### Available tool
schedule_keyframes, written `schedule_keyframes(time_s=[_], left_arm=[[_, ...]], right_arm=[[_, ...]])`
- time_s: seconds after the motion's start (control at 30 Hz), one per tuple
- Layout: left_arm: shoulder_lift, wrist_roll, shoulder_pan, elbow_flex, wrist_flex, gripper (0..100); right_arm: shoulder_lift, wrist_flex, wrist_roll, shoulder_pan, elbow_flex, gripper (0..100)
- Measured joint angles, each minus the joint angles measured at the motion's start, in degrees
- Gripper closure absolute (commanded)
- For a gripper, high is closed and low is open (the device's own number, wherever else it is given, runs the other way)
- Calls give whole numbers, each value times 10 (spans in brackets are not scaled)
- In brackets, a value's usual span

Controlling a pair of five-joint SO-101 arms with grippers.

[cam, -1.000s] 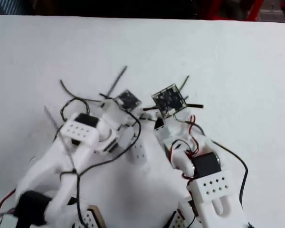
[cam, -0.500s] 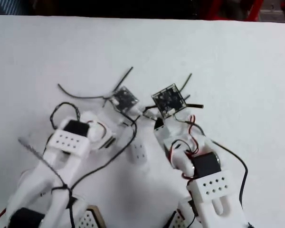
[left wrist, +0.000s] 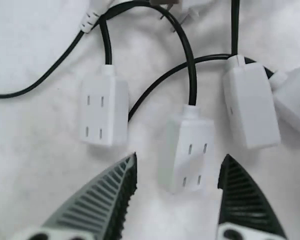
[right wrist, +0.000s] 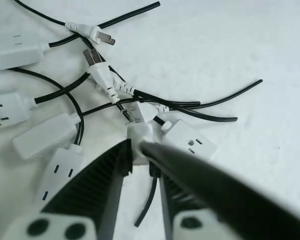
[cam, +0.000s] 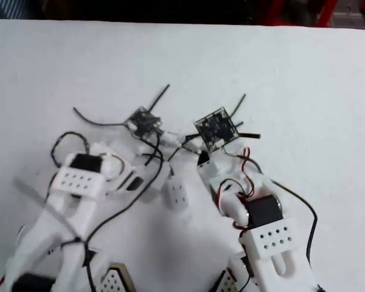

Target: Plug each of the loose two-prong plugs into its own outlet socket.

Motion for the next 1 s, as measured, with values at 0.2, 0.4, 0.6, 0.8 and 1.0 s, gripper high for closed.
schedule_keyframes(time_s=[0.2, 0.4, 0.6, 0.8, 1.0], left_arm=[[-167, 0, -85, 0, 74, 736], [-244, 0, -161, 58, 75, 736], [-244, 6, -211, 136, 11, 740], [-244, 68, -285, 178, -55, 740], [-246, 110, -324, 196, -76, 740]], right_arm=[[0, 0, 0, -11, 0, 981], [0, 1, 0, -97, 0, 981], [32, 0, 0, -207, 0, 981], [164, -40, 0, -299, -11, 981], [260, -43, 0, -318, -70, 981]])
